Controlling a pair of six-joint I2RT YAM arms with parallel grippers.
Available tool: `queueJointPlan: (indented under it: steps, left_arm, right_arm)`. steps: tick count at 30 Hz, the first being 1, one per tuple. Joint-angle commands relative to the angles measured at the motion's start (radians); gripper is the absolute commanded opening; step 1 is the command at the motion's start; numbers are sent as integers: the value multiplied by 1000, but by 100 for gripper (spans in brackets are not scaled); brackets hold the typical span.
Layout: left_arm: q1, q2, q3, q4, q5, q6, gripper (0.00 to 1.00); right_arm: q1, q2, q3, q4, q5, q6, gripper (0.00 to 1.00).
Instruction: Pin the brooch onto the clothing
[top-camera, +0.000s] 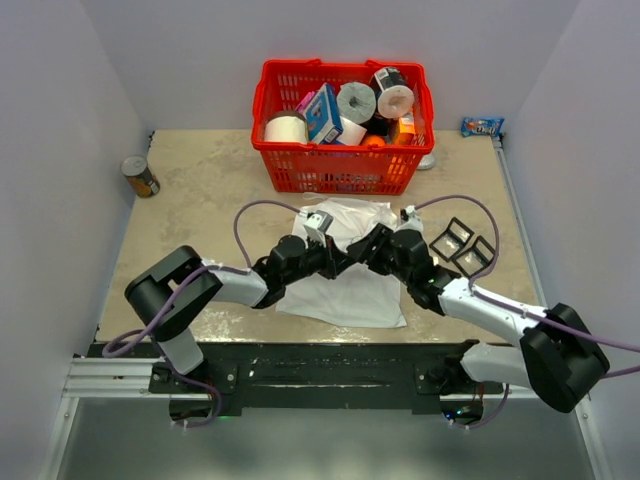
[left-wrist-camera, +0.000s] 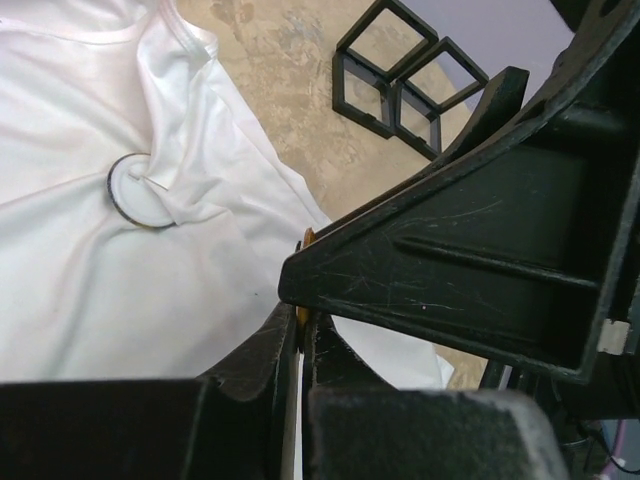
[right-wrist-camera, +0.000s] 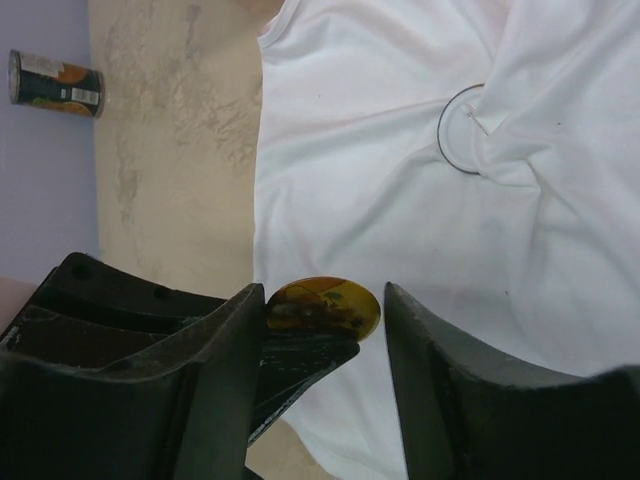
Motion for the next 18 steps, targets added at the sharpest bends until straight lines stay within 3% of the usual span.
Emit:
queueJointPlan:
  steps: [1, 2, 5, 12, 15, 18]
  left_arm:
    - [-2, -119, 58, -173, -11, 154, 0]
    - [-2, -162, 72, -228, -12, 178, 0]
    - [-3, -241, 146, -468, -9, 283, 0]
    - [-2, -314, 357, -970, 37, 555, 0]
    - [-3, -338, 374, -1020, -55, 704, 0]
    - [-24, -368, 310, -941, -268, 793, 0]
  right_arm:
    - [13, -125, 53, -108, 74, -37, 61]
    - [12, -151, 53, -132, 80, -43, 68]
    - [10, -263, 57, -171, 68, -84, 76]
    - [9, -311, 166, -352, -30, -198, 77]
    - [9, -334, 168, -359, -49, -138, 77]
    - [10, -345, 153, -315, -66, -39, 75]
